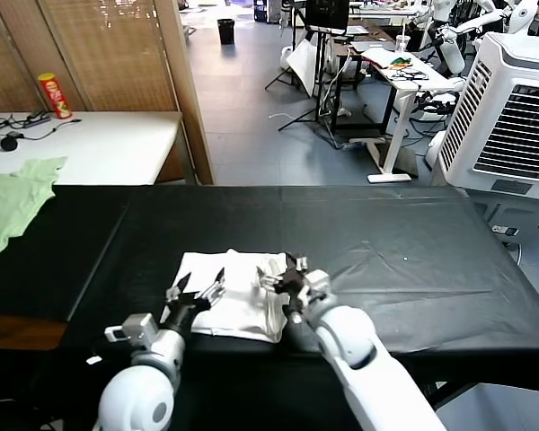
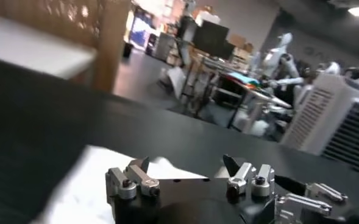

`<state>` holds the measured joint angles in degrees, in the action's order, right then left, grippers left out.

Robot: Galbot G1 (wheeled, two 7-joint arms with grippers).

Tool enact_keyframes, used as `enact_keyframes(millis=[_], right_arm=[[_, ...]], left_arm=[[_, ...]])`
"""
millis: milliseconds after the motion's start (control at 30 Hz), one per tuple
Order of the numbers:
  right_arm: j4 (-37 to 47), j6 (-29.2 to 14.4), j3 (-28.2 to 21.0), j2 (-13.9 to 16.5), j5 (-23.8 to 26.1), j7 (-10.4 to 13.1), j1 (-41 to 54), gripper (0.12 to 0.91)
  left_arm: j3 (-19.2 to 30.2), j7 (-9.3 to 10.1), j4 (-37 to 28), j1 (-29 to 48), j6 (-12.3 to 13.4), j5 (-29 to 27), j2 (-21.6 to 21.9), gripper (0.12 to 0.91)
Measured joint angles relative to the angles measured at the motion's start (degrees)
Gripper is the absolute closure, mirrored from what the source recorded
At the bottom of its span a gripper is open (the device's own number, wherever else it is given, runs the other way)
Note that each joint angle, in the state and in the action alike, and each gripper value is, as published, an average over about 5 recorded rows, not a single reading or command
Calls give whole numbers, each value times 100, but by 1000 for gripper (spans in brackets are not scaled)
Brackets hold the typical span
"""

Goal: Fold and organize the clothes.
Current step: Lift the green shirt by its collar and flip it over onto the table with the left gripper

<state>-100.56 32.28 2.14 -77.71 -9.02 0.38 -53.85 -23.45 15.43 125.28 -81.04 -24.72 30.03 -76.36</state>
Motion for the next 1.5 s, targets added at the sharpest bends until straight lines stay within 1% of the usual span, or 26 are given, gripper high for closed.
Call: enact_keyframes(millis=[100, 167, 200, 267, 400, 567, 667, 767, 900, 1133, 1200, 1233, 1333, 1367, 1400, 1500], right_arm=[[-27, 157, 47, -11, 398, 241, -51, 227], [-134, 162, 167, 6, 593, 413, -149, 227], [-213, 127, 248, 22, 644, 479, -212, 227], [-408, 8, 432, 64, 615, 537, -355, 227], [-849, -186, 797, 175, 340, 477, -675, 227], [-1352, -291, 1188, 315, 12, 313, -1121, 227], [-1604, -326, 1399, 401, -104, 231, -1385, 227], [-1789, -336, 1576, 459, -167, 208, -1595, 227], [-1922, -342, 1716, 475, -177, 206, -1765, 227], [-1982, -342, 1764, 440, -163, 206, -1872, 227], [-1982, -345, 1765, 428, -154, 206, -1889, 227], [-1981, -347, 1764, 423, -149, 205, -1896, 227], [-1978, -356, 1763, 410, -133, 203, -1913, 227], [-1977, -359, 1763, 404, -128, 202, -1919, 227], [-1976, -363, 1763, 397, -121, 201, -1925, 227], [-1976, -378, 1764, 371, -63, 195, -1952, 227]], left_arm=[[-85, -79, -79, -6, 66, -96, 9, 232], [-131, -139, -155, 20, 106, -100, 16, 232], [-152, -176, -195, 38, 128, -91, 20, 232], [-199, -272, -289, 85, 175, -51, 40, 232], [-306, -496, -545, 210, 261, 160, 114, 232], [-466, -807, -1022, 402, 427, 447, 228, 232], [-576, -927, -1336, 472, 516, 686, 286, 232], [-684, -994, -1599, 501, 585, 896, 336, 232], [-750, -1022, -1818, 513, 620, 1005, 364, 232], [-823, -1033, -1902, 454, 602, 1433, 357, 239], [-861, -1016, -1902, 431, 574, 1588, 345, 277], [-883, -1001, -1902, 422, 554, 1674, 339, 312], [-960, -939, -1915, 405, 497, 1941, 324, 463], [-984, -921, -1926, 403, 484, 2018, 321, 530], [-1005, -906, -1939, 402, 476, 2080, 320, 580], [-1037, -879, -1963, 403, 471, 2124, 320, 748]])
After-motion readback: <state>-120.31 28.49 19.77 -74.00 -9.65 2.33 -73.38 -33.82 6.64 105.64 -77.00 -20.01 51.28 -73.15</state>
